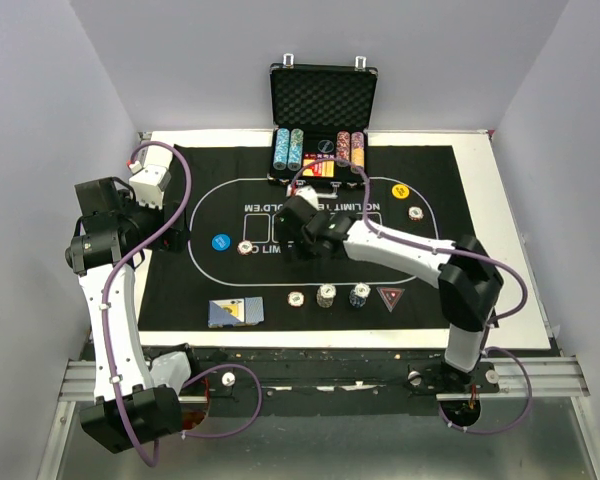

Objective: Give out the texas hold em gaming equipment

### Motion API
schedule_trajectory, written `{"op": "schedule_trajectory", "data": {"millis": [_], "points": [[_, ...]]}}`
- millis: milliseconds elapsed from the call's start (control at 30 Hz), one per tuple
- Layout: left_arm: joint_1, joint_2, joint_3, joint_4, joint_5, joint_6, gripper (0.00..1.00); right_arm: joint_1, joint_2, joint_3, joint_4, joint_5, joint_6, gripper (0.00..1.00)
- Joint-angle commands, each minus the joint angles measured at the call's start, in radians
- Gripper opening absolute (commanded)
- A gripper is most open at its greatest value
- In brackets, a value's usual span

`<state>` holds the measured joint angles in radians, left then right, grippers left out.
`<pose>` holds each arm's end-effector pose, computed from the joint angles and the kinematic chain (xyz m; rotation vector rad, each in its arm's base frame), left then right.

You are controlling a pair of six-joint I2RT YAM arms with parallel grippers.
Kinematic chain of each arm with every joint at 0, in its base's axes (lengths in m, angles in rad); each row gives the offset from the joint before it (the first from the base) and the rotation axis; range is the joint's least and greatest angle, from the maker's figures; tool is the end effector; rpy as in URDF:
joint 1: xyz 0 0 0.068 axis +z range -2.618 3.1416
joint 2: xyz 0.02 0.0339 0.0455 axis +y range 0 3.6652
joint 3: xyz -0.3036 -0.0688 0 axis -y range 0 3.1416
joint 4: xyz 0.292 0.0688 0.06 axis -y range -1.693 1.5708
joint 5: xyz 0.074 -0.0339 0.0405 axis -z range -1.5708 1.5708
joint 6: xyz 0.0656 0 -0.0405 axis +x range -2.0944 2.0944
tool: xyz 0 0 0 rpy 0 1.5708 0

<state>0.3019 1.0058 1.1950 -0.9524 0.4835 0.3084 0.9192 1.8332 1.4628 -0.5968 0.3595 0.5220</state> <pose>0.2271 0.0388 0.3925 0.2419 2.2269 -0.2379 0.3031 0.3593 0.2455 -0.3481 2.4334 0.1690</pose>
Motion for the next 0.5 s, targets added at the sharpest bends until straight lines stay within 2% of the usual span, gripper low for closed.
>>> {"op": "schedule_trajectory", "data": {"millis": [0, 200, 467], "points": [[0.006, -0.007, 0.025, -0.014, 0.018, 0.005, 0.99, 0.067, 0.064, -0.002, -0.031, -0.094, -0.017, 0.97], [0.006, -0.01, 0.022, -0.011, 0.012, 0.006, 0.99, 0.13, 0.139, 0.03, -0.061, -0.105, -0.033, 0.96], [0.006, -0.01, 0.015, -0.003, 0.013, 0.006, 0.99, 0.162, 0.156, -0.001, -0.087, -0.108, -0.01, 0.89]]}}
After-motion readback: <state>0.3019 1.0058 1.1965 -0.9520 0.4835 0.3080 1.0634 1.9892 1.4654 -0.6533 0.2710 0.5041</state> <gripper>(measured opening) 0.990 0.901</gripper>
